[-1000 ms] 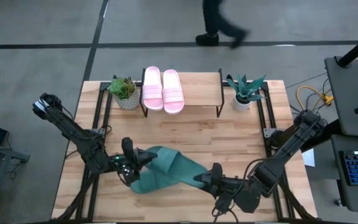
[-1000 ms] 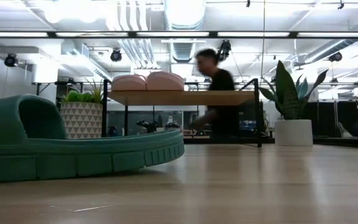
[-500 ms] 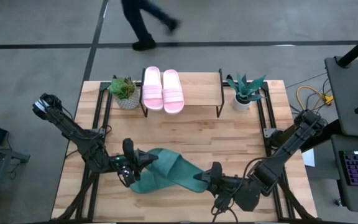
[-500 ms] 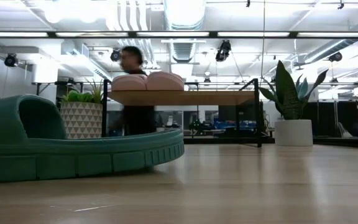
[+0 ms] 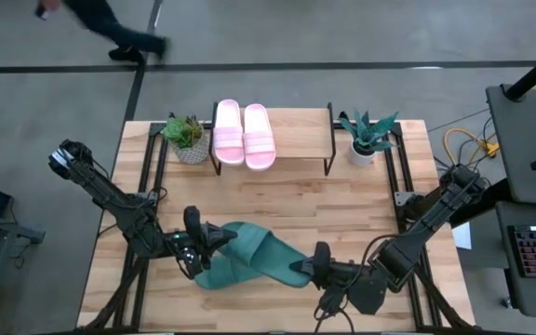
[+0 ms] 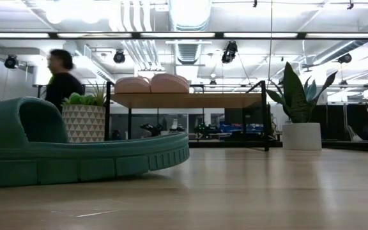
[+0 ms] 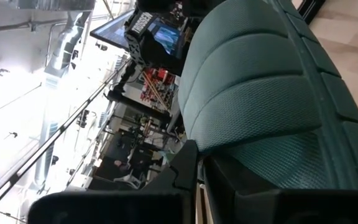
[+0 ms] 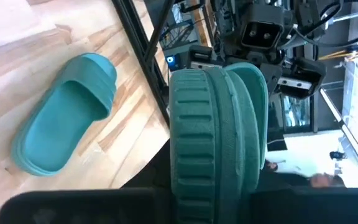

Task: Pick and place slides into the shelf
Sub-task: Put the top green slipper on the shelf

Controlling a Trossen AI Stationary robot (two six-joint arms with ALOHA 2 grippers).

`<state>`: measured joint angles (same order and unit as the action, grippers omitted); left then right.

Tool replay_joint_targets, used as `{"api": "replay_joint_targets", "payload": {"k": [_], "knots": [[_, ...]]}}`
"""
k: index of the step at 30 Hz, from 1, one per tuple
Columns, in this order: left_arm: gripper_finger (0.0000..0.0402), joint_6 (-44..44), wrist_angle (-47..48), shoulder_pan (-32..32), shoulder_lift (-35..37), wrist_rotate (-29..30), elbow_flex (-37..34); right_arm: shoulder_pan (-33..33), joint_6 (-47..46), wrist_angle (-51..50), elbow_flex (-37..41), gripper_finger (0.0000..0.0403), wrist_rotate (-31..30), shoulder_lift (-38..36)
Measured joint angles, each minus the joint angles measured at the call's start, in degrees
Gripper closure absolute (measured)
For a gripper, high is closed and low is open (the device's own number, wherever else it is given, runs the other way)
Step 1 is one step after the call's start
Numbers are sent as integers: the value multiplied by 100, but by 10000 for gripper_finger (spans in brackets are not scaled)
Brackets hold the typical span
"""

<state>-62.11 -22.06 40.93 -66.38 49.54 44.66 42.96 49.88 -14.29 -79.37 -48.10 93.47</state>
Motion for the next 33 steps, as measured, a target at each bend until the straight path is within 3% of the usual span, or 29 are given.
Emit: {"api": "replay_joint_targets", "payload": {"k": [4, 10, 17, 19, 24, 33], "knots": [[384, -24, 22, -2, 1, 11, 0, -11, -72, -2, 0, 354, -139, 0], [292, -151, -9, -4, 51, 369, 64, -8, -316, -127, 0, 354, -609, 0], [193, -123, -44, 49, 233, 2430, 199, -34, -794, -335, 2, 354, -1893, 0], [183, -37, -42, 68, 278, 2712, 197, -91, -970, -393, 2, 354, -2305, 0], [178, 373, -25, 103, 321, 2750, 176, -449, -1443, -448, 2, 354, -2985, 0], [178, 1231, 18, 119, 309, 2758, -188, -2080, -1954, -690, 2, 354, -3048, -28]]}}
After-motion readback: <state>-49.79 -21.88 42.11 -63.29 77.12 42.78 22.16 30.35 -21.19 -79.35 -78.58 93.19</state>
